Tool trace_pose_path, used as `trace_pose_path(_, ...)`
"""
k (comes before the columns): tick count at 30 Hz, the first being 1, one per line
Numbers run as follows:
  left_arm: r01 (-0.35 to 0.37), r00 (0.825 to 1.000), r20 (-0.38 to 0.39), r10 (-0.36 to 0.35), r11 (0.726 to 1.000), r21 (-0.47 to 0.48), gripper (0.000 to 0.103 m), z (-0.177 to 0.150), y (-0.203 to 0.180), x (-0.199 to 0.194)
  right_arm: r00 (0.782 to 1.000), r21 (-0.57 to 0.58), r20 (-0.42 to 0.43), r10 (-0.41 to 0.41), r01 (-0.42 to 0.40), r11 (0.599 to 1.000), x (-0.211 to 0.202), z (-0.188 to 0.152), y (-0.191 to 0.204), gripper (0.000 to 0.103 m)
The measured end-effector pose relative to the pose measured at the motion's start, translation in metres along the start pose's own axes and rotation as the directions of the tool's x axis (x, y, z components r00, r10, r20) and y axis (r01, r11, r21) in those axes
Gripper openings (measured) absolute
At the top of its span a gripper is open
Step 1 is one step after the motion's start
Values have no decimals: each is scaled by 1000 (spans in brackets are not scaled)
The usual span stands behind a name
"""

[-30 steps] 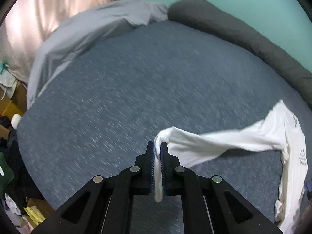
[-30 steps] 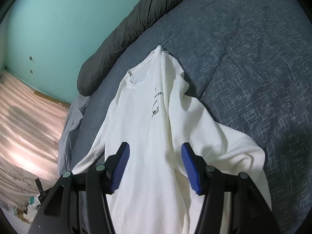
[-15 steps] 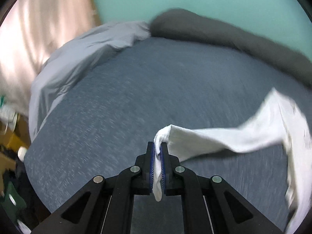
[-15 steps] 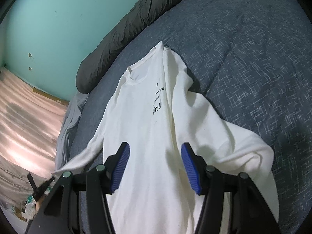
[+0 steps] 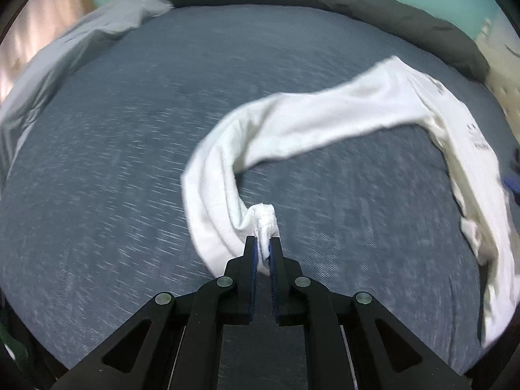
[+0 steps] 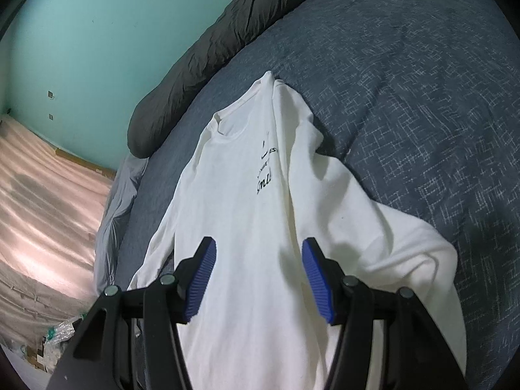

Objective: Fold clothes

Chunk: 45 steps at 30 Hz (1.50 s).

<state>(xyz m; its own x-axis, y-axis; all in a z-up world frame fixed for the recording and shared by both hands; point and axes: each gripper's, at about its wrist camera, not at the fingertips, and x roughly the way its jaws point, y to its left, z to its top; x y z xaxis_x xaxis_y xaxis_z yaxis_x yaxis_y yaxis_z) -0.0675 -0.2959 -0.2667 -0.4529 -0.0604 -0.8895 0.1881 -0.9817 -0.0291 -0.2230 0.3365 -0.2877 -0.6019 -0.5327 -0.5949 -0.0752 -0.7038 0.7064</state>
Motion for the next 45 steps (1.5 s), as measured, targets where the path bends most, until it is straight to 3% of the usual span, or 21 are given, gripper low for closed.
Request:
trace_pose_path(2, 19, 1000, -1, -19, 1000, 13, 12, -1, -4, -3, 1000, 2, -1, 2, -2, 1000, 0, 0, 0, 56)
trace_pose_path(4, 46, 999, 7, -46, 999, 0, 26, -3, 0, -7, 1000, 3, -1, 4, -4, 1000, 0, 0, 0, 56)
trace_pose_path(6, 86, 996, 26, -86, 996, -31, 47, -4, 5, -13, 1000, 1, 4, 6, -6, 1000, -2, 0, 1, 56)
trace_pose_path(10, 83, 994, 79, -77, 994, -76, 50, -6, 17, -22, 1000, 3, 10, 7, -7, 1000, -4, 0, 2, 56)
trace_pose_path(15, 0, 999, 32, 8, 973, -230, 50, -5, 56, 1, 1000, 8, 9, 11, -11, 1000, -4, -1, 2, 56)
trace_pose_path(20, -22, 1000, 0, 23, 968, -252, 49, -5, 63, 26, 1000, 8, 14, 9, -10, 1000, -5, 0, 2, 56)
trace_pose_path(23, -27, 1000, -14, 24, 968, -250, 37, -4, 61, 39, 1000, 12, 14, 7, -7, 1000, -4, 1, 0, 56)
trace_pose_path(27, -17, 1000, -23, 12, 973, -231, 8, -1, 55, 48, 1000, 14, 14, 5, -5, 1000, -3, 2, -1, 56)
trace_pose_path(28, -23, 1000, -25, 18, 976, -216, 6, 1, 52, 47, 1000, 14, 13, 5, -5, 1000, -3, 2, -1, 56)
trace_pose_path(32, -36, 999, -26, 31, 981, -192, 5, 4, 52, 40, 1000, 14, 11, 7, -7, 1000, -3, 1, 0, 56)
trace_pose_path(36, -106, 994, -6, 107, 980, -169, 4, 13, 66, 17, 1000, 10, 17, 10, -10, 1000, -5, 2, 0, 56)
trace_pose_path(39, -189, 982, -5, 191, 970, -152, 4, 23, 83, 3, 1000, 14, 19, 10, -10, 1000, -6, 2, -1, 56)
trace_pose_path(45, -278, 960, 3, 281, 951, -136, 4, 56, 114, -12, 1000, 8, 15, 4, -4, 1000, -3, 1, 1, 56)
